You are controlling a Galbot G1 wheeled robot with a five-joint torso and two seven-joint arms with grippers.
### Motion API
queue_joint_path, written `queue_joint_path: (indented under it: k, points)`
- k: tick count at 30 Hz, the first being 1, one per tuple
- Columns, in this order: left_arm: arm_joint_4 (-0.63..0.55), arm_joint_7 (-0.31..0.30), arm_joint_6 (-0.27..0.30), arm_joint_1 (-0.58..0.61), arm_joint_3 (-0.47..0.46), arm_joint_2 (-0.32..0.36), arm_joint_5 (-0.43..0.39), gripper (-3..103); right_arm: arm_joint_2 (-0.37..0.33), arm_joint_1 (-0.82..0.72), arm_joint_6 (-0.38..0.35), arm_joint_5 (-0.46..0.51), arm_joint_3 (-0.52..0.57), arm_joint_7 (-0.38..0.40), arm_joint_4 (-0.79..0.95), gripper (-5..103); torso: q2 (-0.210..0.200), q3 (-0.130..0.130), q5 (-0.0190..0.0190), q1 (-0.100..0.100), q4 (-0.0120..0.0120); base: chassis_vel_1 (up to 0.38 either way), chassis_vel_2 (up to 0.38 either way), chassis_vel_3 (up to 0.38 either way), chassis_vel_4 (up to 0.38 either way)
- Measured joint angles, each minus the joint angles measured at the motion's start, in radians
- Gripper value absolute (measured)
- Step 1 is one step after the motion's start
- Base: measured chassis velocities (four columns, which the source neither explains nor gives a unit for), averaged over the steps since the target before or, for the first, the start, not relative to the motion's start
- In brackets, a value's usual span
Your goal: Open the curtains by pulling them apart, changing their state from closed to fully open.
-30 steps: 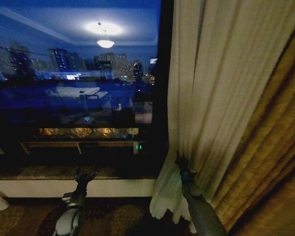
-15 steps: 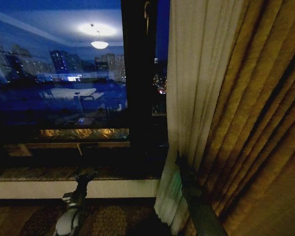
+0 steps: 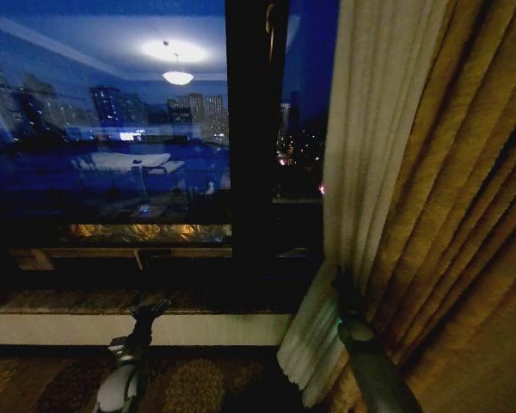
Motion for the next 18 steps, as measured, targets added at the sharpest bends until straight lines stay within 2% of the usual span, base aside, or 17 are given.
queue_joint_path:
  k: [6, 14, 15, 17, 18]
  points:
    - [0.000, 0.000, 0.000, 0.000, 0.000, 0.000, 0.000, 100, -0.009, -0.015, -0.032, -0.016, 0.012, 0.076, 0.021, 0, 0.000, 0.000, 0.0000, 0.000, 0.0000, 0.000, 0.000, 0.000, 0.000]
    - [0.000, 0.000, 0.000, 0.000, 0.000, 0.000, 0.000, 100, 0.006, -0.081, -0.055, 0.011, -0.027, 0.063, 0.139, 0, 0.000, 0.000, 0.0002, 0.000, -0.0002, 0.000, 0.000, 0.000, 0.000]
    - [0.000, 0.000, 0.000, 0.000, 0.000, 0.000, 0.000, 100, 0.015, -0.099, -0.059, 0.013, -0.040, 0.053, 0.178, 5, 0.000, 0.000, 0.0002, 0.000, -0.0001, 0.000, 0.000, 0.000, 0.000]
    - [0.000, 0.000, 0.000, 0.000, 0.000, 0.000, 0.000, 100, 0.018, -0.110, -0.063, 0.015, -0.049, 0.051, 0.203, 5, 0.000, 0.000, -0.0002, 0.000, -0.0001, 0.000, 0.000, 0.000, 0.000]
    - [0.000, 0.000, 0.000, 0.000, 0.000, 0.000, 0.000, 100, 0.020, -0.118, -0.070, 0.017, -0.056, 0.051, 0.221, 16, 0.000, 0.000, -0.0002, 0.000, -0.0001, 0.000, 0.000, 0.000, 0.000]
